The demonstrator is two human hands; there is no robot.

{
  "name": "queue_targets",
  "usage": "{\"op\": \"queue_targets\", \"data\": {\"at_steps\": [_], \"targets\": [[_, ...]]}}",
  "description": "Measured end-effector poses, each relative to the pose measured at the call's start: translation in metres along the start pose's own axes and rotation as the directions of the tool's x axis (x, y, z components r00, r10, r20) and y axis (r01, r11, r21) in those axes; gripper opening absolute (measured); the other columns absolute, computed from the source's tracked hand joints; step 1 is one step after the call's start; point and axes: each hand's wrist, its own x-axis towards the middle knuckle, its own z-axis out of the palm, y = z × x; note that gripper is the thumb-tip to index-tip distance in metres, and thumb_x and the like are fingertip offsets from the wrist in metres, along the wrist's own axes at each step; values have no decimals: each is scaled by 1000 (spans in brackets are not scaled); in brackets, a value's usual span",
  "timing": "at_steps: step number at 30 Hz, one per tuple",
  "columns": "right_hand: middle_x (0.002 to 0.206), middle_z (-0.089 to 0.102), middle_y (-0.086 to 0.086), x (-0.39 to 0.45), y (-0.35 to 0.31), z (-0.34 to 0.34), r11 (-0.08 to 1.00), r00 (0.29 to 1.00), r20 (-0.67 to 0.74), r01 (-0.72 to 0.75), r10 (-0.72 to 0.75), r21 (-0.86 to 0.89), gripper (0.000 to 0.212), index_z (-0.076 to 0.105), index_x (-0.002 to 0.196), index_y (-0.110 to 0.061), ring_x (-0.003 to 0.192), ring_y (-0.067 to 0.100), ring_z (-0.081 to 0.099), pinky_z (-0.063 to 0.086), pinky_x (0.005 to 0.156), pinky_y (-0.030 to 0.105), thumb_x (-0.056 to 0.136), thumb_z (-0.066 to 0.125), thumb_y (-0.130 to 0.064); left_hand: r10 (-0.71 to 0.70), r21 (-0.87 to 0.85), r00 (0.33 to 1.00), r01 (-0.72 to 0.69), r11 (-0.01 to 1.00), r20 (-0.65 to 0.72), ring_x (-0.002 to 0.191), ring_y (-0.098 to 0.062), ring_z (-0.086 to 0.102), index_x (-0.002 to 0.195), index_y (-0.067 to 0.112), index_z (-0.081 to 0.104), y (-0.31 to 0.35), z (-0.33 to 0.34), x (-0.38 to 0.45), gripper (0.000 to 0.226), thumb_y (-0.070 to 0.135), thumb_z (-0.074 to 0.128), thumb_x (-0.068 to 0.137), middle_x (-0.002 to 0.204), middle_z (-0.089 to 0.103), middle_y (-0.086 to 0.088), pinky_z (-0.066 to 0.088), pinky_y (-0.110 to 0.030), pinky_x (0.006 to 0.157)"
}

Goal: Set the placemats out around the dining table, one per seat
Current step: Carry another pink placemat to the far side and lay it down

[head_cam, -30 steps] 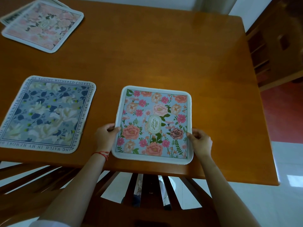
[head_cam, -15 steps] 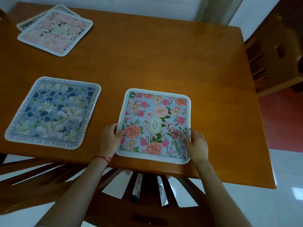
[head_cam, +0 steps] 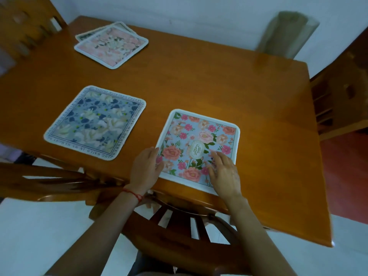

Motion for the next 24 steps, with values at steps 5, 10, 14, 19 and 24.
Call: {"op": "queue_targets", "data": {"at_steps": [5, 10, 14, 19, 24], "targets": [[140, 42, 12, -4, -17, -5, 996, 996, 13, 91, -91, -22, 47, 41, 135, -11, 130, 27, 38, 32, 107, 41, 94, 46, -33, -79, 103, 996, 76, 992, 28, 120, -36, 48, 129, 1, 47, -6, -12, -18, 51, 27, 59, 87, 128, 54, -21, 43, -44, 97], [141, 42, 12, -5, -46, -5, 981, 980, 32, 195, -194, -19, 45, 42, 135, -12, 131, 27, 37, 30, 107, 43, 95, 43, -32, -148, 142, 989, 148, 979, -9, 130, -33, 39, 134, 4, 42, -18, -33, -37, 53, 36, 48, 92, 138, 46, -19, 32, -46, 106], [140, 43, 13, -3, -77, -2, 959, 958, 61, 282, -281, -11, 46, 42, 135, -11, 131, 31, 37, 30, 107, 43, 94, 40, -33, -178, 172, 982, 187, 967, -65, 129, -32, 39, 133, 5, 43, -33, -54, -54, 51, 37, 47, 93, 137, 46, -17, 31, -45, 106], [130, 53, 17, -7, -124, 8, 920, 920, 32, 392, -391, -15, 43, 51, 127, -7, 120, 36, 49, 38, 99, 47, 91, 45, -31, -232, 188, 965, 252, 949, -126, 129, -33, 40, 130, 5, 48, -56, -83, -79, 50, 37, 50, 91, 135, 49, -18, 29, -46, 105], [134, 49, 14, -19, -184, 22, 884, 883, 63, 467, -466, -7, 42, 50, 128, -8, 124, 33, 45, 36, 101, 46, 94, 45, -33, -299, 168, 935, 332, 928, -193, 130, -33, 39, 132, 7, 46, -91, -113, -115, 54, 42, 40, 91, 138, 47, -17, 28, -47, 107]]}}
